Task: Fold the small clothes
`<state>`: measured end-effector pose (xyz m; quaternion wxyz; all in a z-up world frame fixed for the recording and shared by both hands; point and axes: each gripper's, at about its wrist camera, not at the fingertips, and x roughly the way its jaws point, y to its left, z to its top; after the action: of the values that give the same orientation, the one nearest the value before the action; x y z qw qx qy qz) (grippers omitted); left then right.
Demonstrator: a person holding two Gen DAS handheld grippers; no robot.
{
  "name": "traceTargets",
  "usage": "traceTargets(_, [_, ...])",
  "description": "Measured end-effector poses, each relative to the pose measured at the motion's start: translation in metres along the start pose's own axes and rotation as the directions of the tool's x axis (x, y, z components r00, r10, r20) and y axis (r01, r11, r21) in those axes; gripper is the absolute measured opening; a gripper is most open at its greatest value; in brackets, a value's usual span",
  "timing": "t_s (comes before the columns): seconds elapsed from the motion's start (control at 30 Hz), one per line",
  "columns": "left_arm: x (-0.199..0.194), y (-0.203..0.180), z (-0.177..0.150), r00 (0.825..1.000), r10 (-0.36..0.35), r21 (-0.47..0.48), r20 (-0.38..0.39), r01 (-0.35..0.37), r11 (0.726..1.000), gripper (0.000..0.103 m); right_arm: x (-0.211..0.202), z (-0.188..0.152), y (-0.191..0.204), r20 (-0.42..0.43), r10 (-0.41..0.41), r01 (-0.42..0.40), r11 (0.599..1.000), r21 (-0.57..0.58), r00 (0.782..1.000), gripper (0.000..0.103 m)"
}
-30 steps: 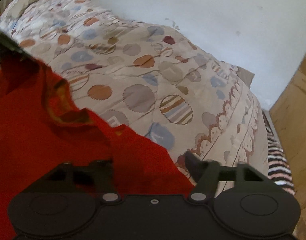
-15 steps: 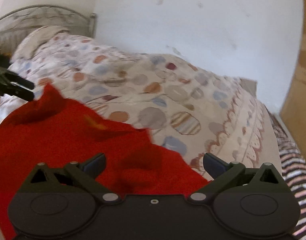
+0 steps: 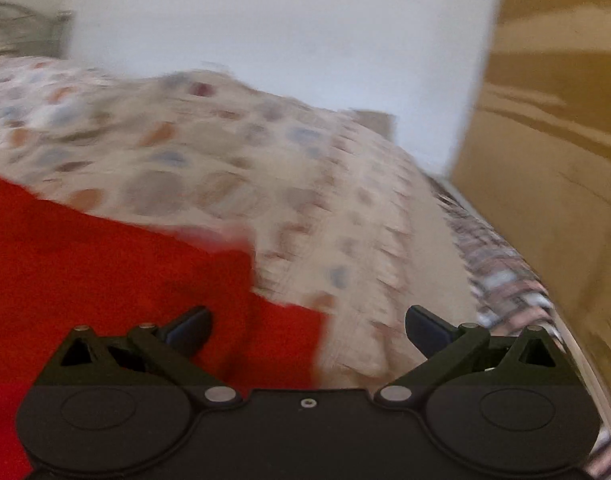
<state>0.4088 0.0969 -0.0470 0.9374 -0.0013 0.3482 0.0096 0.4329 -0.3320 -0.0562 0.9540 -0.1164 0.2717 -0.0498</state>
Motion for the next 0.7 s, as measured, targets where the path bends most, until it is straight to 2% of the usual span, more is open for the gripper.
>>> traceTargets(0.03, [0.003, 0.006, -0.001, 1.0, -0.025, -0.031, -0.013, 0.025, 0.999, 0.103, 0.004, -0.005, -0.006, -0.023, -0.016, 0.017, 0.999, 0.034, 1.0, 0.102])
traceTargets(0.13, [0.011, 0.015, -0.004, 0.997, -0.061, -0.09, -0.043, 0.057, 0.994, 0.103, 0.009, -0.015, -0.024, -0.044, 0.056, -0.049, 0.987, 0.153, 0.997, 0.102])
traceTargets(0.3, [0.015, 0.025, -0.007, 0.991, -0.102, -0.197, -0.086, 0.083, 0.977, 0.103, -0.006, -0.011, -0.021, 0.016, 0.058, -0.06, 0.989, 0.134, 0.998, 0.102])
traceTargets(0.43, [0.009, 0.036, -0.006, 0.982, -0.148, -0.298, -0.116, 0.108, 0.949, 0.103, -0.026, -0.003, -0.022, 0.071, 0.051, -0.059, 0.991, 0.123, 0.996, 0.102])
traceTargets(0.53, [-0.002, 0.037, -0.007, 0.982, -0.133, -0.323, -0.132, 0.085, 0.943, 0.103, -0.038, -0.001, -0.022, 0.078, 0.062, -0.071, 0.991, 0.112, 0.995, 0.102])
traceTargets(0.7, [-0.027, 0.028, -0.009, 0.987, -0.08, -0.281, -0.137, 0.039, 0.959, 0.103, -0.062, 0.0, -0.018, 0.09, 0.076, -0.086, 0.99, 0.114, 0.993, 0.102])
